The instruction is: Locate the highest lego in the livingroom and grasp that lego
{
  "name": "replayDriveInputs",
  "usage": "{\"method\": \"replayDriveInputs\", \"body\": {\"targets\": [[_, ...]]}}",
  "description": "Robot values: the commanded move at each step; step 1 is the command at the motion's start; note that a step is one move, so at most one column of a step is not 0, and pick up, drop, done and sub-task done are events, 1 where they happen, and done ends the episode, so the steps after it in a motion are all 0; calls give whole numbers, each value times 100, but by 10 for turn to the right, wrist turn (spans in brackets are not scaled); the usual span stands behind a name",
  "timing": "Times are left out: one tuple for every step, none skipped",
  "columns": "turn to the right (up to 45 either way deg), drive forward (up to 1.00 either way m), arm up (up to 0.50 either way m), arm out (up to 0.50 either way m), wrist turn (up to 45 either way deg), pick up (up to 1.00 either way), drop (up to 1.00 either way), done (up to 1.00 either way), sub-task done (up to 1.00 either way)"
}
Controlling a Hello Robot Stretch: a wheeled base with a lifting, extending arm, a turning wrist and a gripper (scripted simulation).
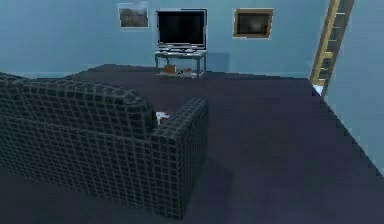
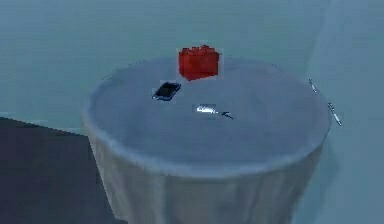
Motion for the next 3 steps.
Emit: {"method": "replayDriveInputs", "body": {"targets": [[450, 0, 0, 0, 0, 0, 0, 0, 0], [450, 0, 0, 0, 0, 0, 0, 0, 0], [150, 0, 0, 0, 0, 0, 0, 0, 0]]}}
